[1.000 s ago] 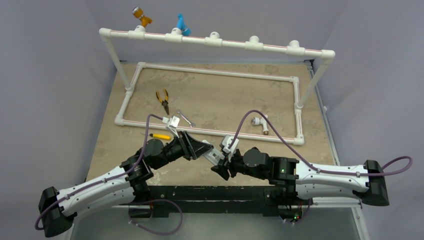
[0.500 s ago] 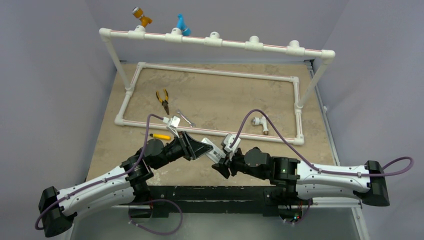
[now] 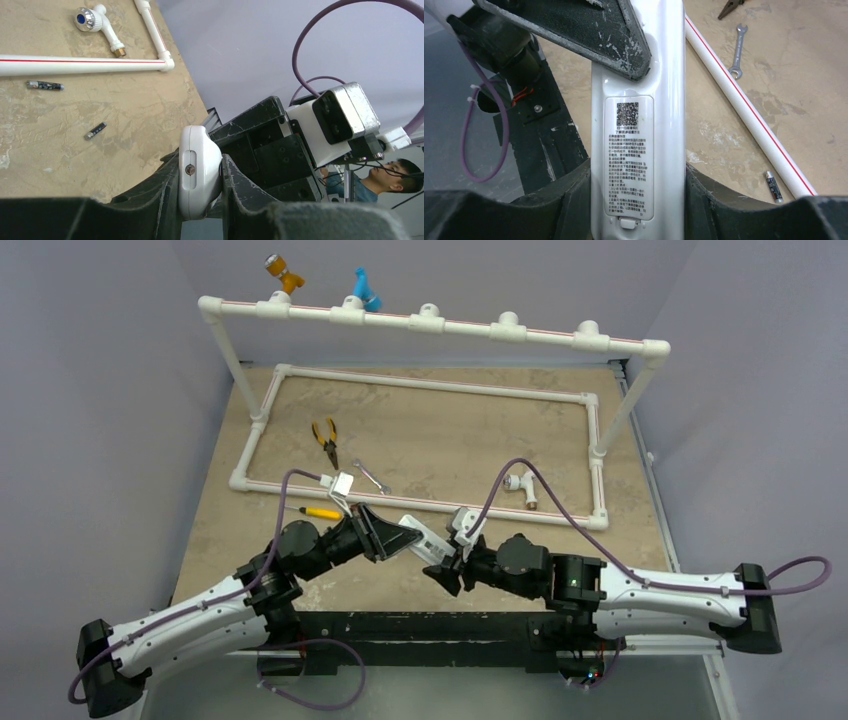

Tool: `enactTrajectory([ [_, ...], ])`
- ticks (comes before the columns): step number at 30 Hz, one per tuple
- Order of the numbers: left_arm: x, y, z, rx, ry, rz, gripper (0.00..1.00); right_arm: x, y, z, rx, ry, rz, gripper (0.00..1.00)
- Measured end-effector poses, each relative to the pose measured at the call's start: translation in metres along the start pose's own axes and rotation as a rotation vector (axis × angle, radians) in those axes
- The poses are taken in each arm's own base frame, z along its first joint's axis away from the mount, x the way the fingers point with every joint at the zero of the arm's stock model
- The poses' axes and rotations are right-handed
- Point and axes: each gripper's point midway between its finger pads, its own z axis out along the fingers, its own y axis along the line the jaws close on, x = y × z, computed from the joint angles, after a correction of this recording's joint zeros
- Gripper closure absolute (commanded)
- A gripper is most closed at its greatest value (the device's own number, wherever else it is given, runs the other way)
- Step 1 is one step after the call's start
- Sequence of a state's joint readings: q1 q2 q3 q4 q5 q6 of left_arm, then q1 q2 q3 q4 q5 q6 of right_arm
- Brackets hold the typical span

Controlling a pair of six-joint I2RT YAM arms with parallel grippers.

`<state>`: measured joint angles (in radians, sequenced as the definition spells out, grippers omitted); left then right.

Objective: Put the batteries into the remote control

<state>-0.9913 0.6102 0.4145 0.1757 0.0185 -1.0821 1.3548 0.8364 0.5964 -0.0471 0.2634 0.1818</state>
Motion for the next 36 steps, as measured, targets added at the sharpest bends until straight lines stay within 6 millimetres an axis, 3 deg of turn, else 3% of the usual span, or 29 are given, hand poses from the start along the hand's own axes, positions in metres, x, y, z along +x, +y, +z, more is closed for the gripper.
enactTrajectory([
  [4,-0.002,-0.003,-0.007,0.009,-0.007,0.021,1.00,-0.013,0.003,-0.009,-0.032,-0.045,-0.011,0.29],
  [8,-0.002,0.002,-0.011,-0.009,-0.005,0.046,1.00,-0.038,0.014,-0.024,-0.114,-0.120,-0.065,0.29],
  [12,0.000,0.004,-0.015,-0.015,0.005,0.070,1.00,-0.051,0.025,-0.038,-0.198,-0.163,-0.145,0.28],
  [17,0.005,0.002,-0.018,0.007,0.033,0.102,1.00,-0.046,0.029,-0.051,-0.266,-0.154,-0.282,0.38],
  [22,0.017,0.001,-0.018,0.029,0.096,0.123,1.00,-0.045,0.029,-0.061,-0.307,-0.109,-0.436,0.54],
  [29,0.037,0.010,-0.012,0.015,0.198,0.088,1.00,-0.048,0.026,-0.059,-0.340,-0.030,-0.654,0.56],
  [33,0.042,0.011,-0.012,0.045,0.211,0.033,1.00,-0.036,0.024,-0.055,-0.362,0.021,-0.736,0.57],
  [36,0.044,0.023,-0.011,0.051,0.211,-0.046,1.00,-0.034,0.025,-0.057,-0.387,0.019,-0.778,0.58],
])
